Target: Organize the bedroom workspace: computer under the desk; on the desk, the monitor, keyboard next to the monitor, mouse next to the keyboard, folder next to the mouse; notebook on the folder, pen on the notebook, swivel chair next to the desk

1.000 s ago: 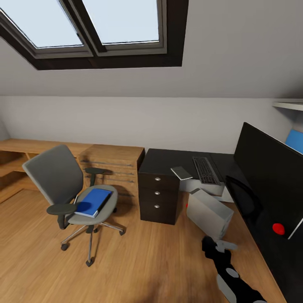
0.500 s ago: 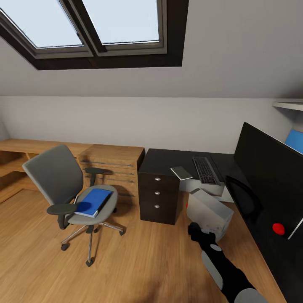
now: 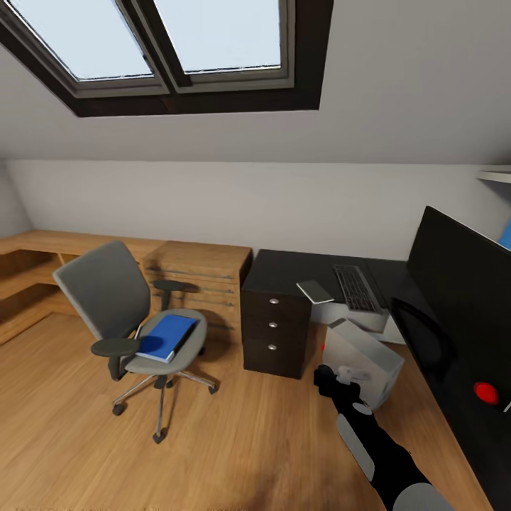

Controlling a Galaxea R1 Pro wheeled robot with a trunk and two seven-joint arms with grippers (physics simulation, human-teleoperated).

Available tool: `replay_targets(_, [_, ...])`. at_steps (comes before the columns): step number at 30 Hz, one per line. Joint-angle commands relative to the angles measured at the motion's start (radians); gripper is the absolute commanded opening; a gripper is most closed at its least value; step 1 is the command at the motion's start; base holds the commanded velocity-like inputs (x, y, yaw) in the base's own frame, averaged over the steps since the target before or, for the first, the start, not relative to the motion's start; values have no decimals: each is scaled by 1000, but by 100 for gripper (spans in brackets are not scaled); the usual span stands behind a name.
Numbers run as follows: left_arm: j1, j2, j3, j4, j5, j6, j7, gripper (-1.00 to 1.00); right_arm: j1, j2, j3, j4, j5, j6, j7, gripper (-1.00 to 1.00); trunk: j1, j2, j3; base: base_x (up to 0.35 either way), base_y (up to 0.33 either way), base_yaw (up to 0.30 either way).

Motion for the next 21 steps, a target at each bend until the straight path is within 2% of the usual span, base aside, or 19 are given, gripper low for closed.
replay_targets(1, [-1, 0, 3, 1, 8, -2, -9, 100, -1, -2, 5, -2, -9, 3, -10, -100, 0, -1, -2, 0, 0, 101])
replay_targets(9, [-1, 0, 3, 1, 8, -2, -9, 100, -1, -3, 4, -4, -8, 3, -12, -100, 0, -1, -4, 0, 0, 47])
replay_targets(21, [-1, 0, 2, 1, 8, -2, -9, 100, -1, -3, 4, -4, -4, 1, -16, -100, 0, -1, -4, 0, 0, 259])
